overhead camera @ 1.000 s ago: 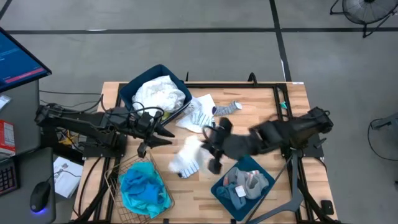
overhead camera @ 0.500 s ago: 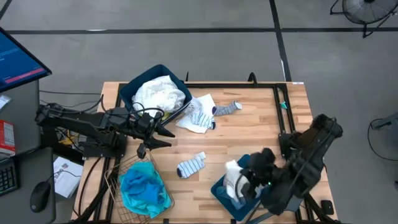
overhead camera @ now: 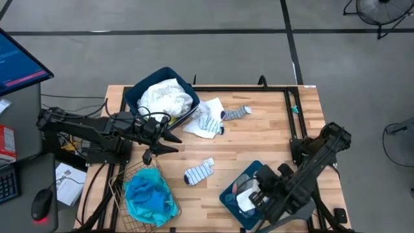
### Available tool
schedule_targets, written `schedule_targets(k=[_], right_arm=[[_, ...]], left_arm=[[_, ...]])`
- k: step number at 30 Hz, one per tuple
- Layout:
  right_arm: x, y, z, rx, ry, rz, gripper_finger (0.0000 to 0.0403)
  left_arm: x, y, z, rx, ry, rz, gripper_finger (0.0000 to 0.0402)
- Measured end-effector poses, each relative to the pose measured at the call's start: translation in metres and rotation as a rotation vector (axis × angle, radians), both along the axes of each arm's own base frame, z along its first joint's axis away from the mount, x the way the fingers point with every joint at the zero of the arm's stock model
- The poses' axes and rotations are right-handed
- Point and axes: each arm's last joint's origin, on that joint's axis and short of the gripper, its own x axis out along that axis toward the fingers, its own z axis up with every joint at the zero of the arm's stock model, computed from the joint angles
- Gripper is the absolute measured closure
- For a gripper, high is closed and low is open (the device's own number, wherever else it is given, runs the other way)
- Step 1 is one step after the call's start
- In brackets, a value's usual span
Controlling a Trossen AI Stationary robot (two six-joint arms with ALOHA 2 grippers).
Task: Pick & Place Cloths
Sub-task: Put the white sock into the blue bin
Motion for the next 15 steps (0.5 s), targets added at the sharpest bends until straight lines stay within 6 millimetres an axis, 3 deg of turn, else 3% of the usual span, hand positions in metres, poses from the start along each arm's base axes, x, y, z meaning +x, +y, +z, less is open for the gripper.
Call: schedule_targets(k=[5, 15], right_arm=[[0.002, -0.008, -0.031, 0.004, 0.09, -0.075, 0.0403], [0.009, -0.002, -0.099, 0.168, 0.032, -0.079, 0.0403]], left_arm=[[0.0, 0.0, 0.0, 0.0, 0.0, 0.0, 0.0249], [0.0, 0.0, 0.0, 0.0, 0.0, 0.0, 0.025]])
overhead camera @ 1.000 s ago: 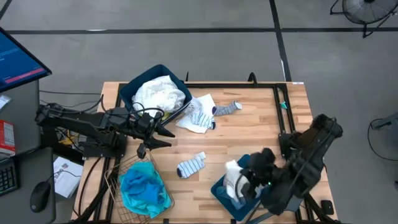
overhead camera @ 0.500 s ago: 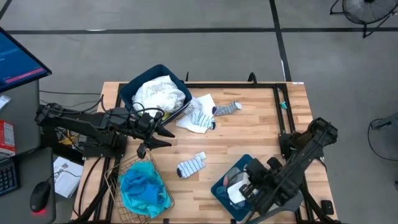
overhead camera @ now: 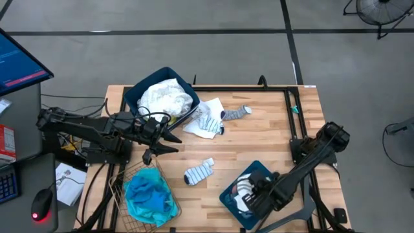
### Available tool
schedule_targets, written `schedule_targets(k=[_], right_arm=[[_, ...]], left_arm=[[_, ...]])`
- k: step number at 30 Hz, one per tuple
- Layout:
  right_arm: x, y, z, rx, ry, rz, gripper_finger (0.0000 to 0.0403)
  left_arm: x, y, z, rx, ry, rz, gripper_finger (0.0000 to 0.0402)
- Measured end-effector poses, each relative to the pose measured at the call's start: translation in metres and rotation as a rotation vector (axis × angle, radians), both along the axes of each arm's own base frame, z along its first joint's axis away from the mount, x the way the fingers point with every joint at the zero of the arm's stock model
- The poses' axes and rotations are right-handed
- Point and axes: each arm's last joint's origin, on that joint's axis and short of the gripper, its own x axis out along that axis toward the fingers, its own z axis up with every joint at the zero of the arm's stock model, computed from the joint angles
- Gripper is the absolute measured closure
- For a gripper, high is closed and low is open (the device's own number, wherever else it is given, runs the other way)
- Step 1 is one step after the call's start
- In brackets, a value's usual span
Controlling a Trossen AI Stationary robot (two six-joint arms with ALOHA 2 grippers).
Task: Pick & Place Cloths
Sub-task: Put the white sock into the blue bin, then put the bottom white patterned sock into the blue bin
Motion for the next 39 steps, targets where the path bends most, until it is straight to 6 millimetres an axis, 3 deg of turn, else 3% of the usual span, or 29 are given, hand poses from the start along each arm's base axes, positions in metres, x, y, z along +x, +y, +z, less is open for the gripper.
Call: schedule_targets(k=[7, 11, 15, 20, 24, 27, 32, 39], right_arm=[[-0.001, -0.003, -0.025, 0.074, 0.001, -0.023, 0.0399], [0.001, -0.012, -0.032, 0.088, 0.047, -0.034, 0.0375], [0.005, -0.02, -0.036, 0.122, 0.1, 0.02, 0.032], [0.016, -0.031, -0.035, 0.156, 0.11, 0.077, 0.0216], [0.027, -0.037, -0.009, 0.192, 0.038, 0.11, 0.014], [0.03, -0.044, 0.019, 0.198, -0.001, 0.126, 0.0114], [0.027, -0.05, 0.066, 0.203, -0.035, 0.162, 0.011], [0.018, -0.05, 0.096, 0.131, -0.048, 0.171, 0.0112]], left_arm=[[0.0, 0.0, 0.0, 0.009, -0.002, 0.016, 0.025], [0.0, 0.001, 0.0, 0.028, -0.006, 0.05, 0.025], [0.0, 0.001, 0.0, 0.078, -0.017, 0.048, 0.025], [0.0, 0.001, -0.001, 0.155, -0.033, 0.045, 0.0247], [0.003, 0.001, -0.002, 0.208, -0.036, 0.039, 0.0224], [0.009, 0.0, -0.007, 0.225, -0.015, 0.034, 0.0195], [0.03, -0.003, -0.029, 0.243, 0.091, 0.019, 0.0142], [0.067, -0.01, -0.082, 0.274, 0.32, -0.006, 0.0116]])
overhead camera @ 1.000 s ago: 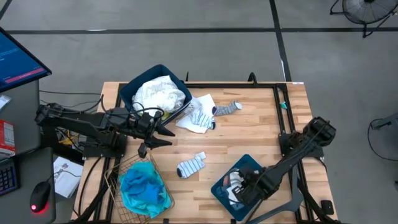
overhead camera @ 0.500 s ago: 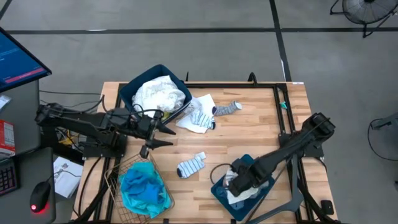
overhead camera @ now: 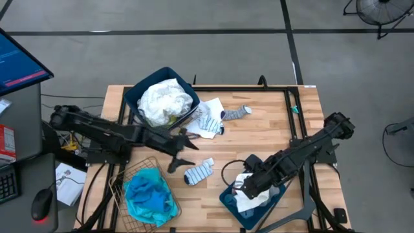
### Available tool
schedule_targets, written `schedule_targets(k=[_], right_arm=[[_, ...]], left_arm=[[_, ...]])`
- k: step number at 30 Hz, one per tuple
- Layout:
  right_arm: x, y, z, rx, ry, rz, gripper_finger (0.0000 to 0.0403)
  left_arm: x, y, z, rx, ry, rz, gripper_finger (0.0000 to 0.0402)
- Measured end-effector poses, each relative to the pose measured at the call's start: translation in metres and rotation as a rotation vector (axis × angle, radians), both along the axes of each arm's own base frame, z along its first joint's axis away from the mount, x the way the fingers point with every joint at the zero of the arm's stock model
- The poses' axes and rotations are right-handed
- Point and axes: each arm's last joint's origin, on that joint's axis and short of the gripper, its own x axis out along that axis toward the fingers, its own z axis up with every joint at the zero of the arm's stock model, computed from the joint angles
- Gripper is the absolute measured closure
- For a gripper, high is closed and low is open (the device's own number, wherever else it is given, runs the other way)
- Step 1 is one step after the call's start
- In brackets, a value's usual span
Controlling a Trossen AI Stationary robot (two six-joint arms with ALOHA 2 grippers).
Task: Pick & Place Cloths
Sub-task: Put the bottom white patterned sock into the blue bin
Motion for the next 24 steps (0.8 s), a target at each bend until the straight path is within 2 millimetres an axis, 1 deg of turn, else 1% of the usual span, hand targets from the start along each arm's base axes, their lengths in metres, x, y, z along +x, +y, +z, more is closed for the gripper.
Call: schedule_targets(k=[5, 8, 11, 14, 19, 24], right_arm=[[0.0, 0.001, 0.001, -0.012, -0.015, -0.026, 0.0112], [0.0, 0.0, 0.001, -0.011, -0.017, -0.037, 0.0112], [0.0, 0.0, 0.001, -0.008, -0.018, -0.054, 0.0112], [0.0, 0.0, 0.001, -0.006, -0.02, -0.063, 0.0112], [0.001, 0.001, 0.001, -0.006, -0.033, -0.065, 0.0112], [0.004, 0.002, 0.002, -0.01, -0.065, -0.074, 0.0112]], left_arm=[[0.016, -0.01, -0.037, 0.027, 0.137, -0.024, 0.0115], [0.021, -0.019, -0.056, 0.065, 0.204, -0.03, 0.0115], [0.025, -0.027, -0.072, 0.103, 0.241, -0.015, 0.0115], [0.029, -0.031, -0.085, 0.124, 0.276, -0.011, 0.0115], [0.039, -0.032, -0.099, 0.133, 0.319, -0.005, 0.0115], [0.058, -0.032, -0.109, 0.137, 0.345, 0.009, 0.0115]])
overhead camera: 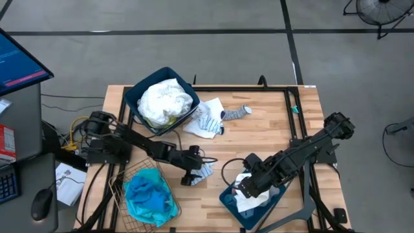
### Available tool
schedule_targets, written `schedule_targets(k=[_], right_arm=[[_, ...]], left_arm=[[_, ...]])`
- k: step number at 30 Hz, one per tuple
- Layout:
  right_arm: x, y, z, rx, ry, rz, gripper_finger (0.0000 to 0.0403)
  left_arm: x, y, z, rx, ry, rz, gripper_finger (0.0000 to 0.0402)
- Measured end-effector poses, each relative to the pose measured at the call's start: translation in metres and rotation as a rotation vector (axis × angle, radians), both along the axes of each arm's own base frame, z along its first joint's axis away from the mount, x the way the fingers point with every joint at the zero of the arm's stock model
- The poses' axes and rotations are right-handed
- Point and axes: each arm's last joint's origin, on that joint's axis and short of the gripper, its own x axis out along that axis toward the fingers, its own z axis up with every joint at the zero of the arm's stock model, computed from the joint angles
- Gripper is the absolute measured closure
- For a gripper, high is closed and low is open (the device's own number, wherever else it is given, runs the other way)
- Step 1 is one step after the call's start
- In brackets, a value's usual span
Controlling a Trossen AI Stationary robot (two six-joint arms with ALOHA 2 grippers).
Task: Pick & Place Cloths
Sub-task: Put the bottom white patterned sock into the blue bin
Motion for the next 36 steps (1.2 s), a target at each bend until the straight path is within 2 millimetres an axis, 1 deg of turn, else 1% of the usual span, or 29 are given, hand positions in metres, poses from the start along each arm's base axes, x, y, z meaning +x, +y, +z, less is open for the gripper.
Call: schedule_targets(k=[2, 6, 9, 11, 13, 15, 18, 20, 21, 23, 24, 28, 31, 34, 36], right_arm=[[0.001, 0.0, 0.0, 0.0, -0.012, -0.002, 0.0112], [0.002, 0.001, 0.001, 0.001, -0.028, -0.015, 0.0112], [0.002, 0.002, 0.001, 0.006, -0.033, -0.016, 0.0112], [0.002, 0.003, 0.001, 0.009, -0.037, -0.014, 0.0112], [0.002, 0.003, 0.001, 0.009, -0.037, -0.014, 0.0112], [0.002, 0.003, 0.001, 0.009, -0.037, -0.014, 0.0112], [0.002, 0.002, 0.001, -0.009, -0.049, -0.014, 0.0112], [0.003, 0.002, 0.001, -0.032, -0.066, -0.019, 0.0112], [0.003, 0.001, 0.001, -0.049, -0.076, -0.018, 0.0112], [0.004, 0.001, 0.002, -0.083, -0.101, -0.004, 0.0112], [0.004, 0.0, 0.002, -0.104, -0.111, 0.003, 0.0112], [0.007, -0.002, 0.003, -0.198, -0.172, 0.033, 0.0112], [0.014, -0.004, 0.006, -0.286, -0.25, 0.066, 0.0112], [0.023, -0.007, 0.01, -0.362, -0.325, 0.108, 0.0112], [0.031, -0.011, 0.013, -0.398, -0.37, 0.14, 0.0112]], left_arm=[[0.01, -0.001, -0.003, 0.006, -0.003, 0.008, 0.0115], [0.02, -0.003, -0.019, 0.022, 0.047, 0.015, 0.012], [0.023, -0.003, -0.028, 0.032, 0.071, 0.016, 0.0136], [0.022, -0.003, -0.033, 0.037, 0.101, 0.03, 0.0157], [0.021, -0.002, -0.035, 0.033, 0.113, 0.06, 0.0186], [0.02, -0.001, -0.032, 0.032, 0.121, 0.084, 0.0227], [0.018, 0.002, -0.025, 0.031, 0.117, 0.095, 0.0306], [0.016, 0.005, -0.018, 0.02, 0.115, 0.1, 0.0366], [0.015, 0.007, -0.014, 0.011, 0.11, 0.104, 0.0382], [0.014, 0.011, -0.003, -0.002, 0.084, 0.118, 0.0389], [0.013, 0.013, 0.007, -0.016, 0.053, 0.129, 0.039], [0.006, 0.019, 0.057, -0.087, -0.104, 0.129, 0.0398], [-0.009, 0.022, 0.101, -0.125, -0.246, 0.124, 0.0398], [-0.031, 0.026, 0.144, -0.186, -0.392, 0.148, 0.0398], [-0.046, 0.03, 0.168, -0.206, -0.487, 0.171, 0.0398]])
